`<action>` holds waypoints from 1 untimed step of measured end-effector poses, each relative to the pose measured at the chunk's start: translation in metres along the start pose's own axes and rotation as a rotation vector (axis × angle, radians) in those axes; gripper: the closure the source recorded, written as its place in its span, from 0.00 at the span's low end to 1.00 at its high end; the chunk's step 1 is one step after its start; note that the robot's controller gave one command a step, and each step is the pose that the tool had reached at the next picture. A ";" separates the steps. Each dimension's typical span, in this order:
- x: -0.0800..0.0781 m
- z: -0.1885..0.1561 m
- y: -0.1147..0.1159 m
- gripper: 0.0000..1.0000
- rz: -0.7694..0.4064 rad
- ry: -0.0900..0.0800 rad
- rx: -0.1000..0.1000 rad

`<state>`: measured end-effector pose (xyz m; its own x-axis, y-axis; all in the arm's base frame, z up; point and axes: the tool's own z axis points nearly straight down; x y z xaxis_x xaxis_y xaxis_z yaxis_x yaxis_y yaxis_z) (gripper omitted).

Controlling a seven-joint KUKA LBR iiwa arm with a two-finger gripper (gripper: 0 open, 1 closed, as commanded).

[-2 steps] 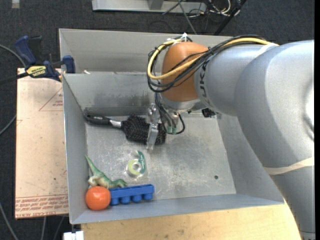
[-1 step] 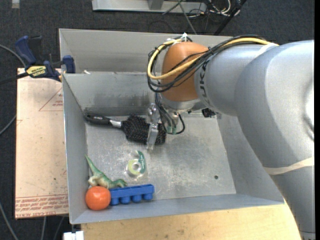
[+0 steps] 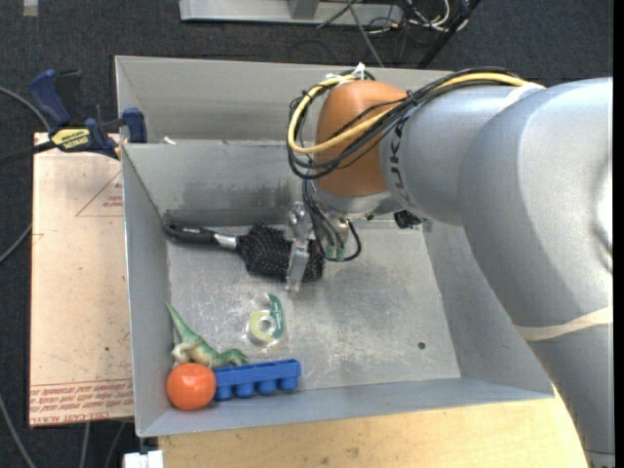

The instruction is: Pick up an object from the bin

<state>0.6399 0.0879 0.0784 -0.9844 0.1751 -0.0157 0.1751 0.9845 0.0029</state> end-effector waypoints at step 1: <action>0.001 -0.007 0.000 1.00 0.000 0.005 0.001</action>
Offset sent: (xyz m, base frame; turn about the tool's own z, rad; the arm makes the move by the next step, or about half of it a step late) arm 0.0002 0.0000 0.0537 0.0000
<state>0.6388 0.0878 0.0849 -0.9845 0.1751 -0.0103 0.1751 0.9845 0.0017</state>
